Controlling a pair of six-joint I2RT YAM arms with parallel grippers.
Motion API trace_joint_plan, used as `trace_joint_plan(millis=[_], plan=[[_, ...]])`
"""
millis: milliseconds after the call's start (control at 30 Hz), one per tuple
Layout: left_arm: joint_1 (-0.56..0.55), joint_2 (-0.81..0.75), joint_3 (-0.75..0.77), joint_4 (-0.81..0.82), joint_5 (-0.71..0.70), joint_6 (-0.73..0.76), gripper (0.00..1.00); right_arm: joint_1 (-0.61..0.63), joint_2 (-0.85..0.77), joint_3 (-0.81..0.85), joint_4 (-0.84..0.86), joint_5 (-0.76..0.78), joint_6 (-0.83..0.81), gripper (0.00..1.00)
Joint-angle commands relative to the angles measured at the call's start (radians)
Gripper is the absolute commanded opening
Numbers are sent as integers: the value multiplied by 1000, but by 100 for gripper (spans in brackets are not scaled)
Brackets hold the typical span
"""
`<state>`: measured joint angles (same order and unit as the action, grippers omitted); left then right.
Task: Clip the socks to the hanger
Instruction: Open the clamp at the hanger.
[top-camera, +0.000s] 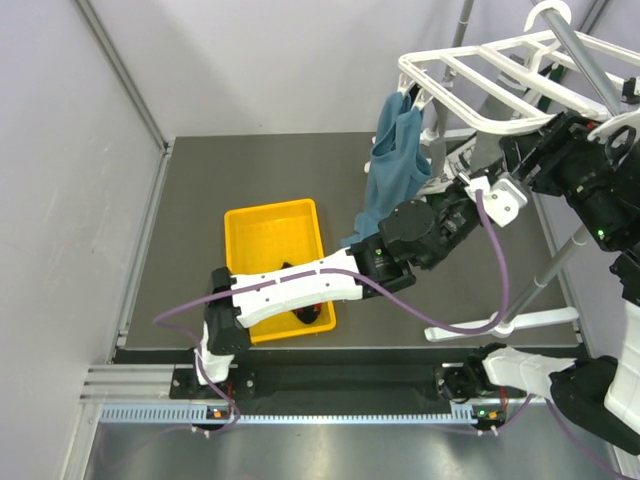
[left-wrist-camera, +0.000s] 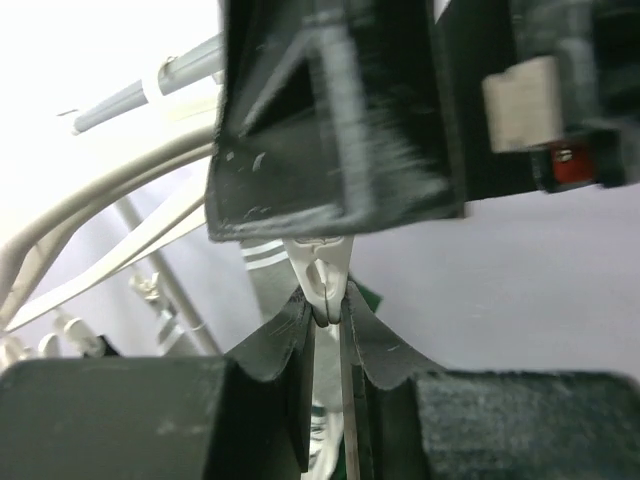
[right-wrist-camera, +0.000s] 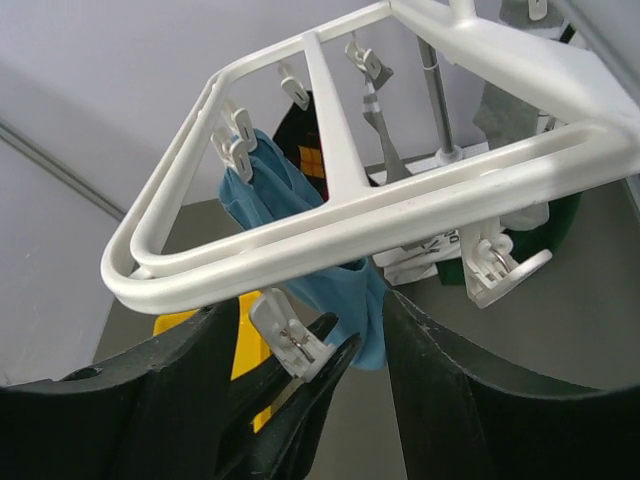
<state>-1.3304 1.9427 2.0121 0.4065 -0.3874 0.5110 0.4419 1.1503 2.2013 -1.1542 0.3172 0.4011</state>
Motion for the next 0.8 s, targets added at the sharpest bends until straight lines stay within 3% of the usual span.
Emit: trace_joint_plan(millis=[0, 167, 567, 733, 767], plan=[[-32, 53, 62, 12, -93, 148, 0, 1, 31, 25, 5, -9, 39, 57], [-50, 82, 77, 43, -143, 248, 0, 1, 45, 26, -10, -12, 67, 50], [-56, 96, 40, 107, -182, 366, 0, 1, 54, 51, -48, 25, 85, 46], [-64, 102, 25, 138, -191, 400, 0, 1, 74, 61, -48, 28, 93, 33], [-66, 102, 24, 140, -192, 403, 0, 1, 78, 60, -48, 29, 94, 21]])
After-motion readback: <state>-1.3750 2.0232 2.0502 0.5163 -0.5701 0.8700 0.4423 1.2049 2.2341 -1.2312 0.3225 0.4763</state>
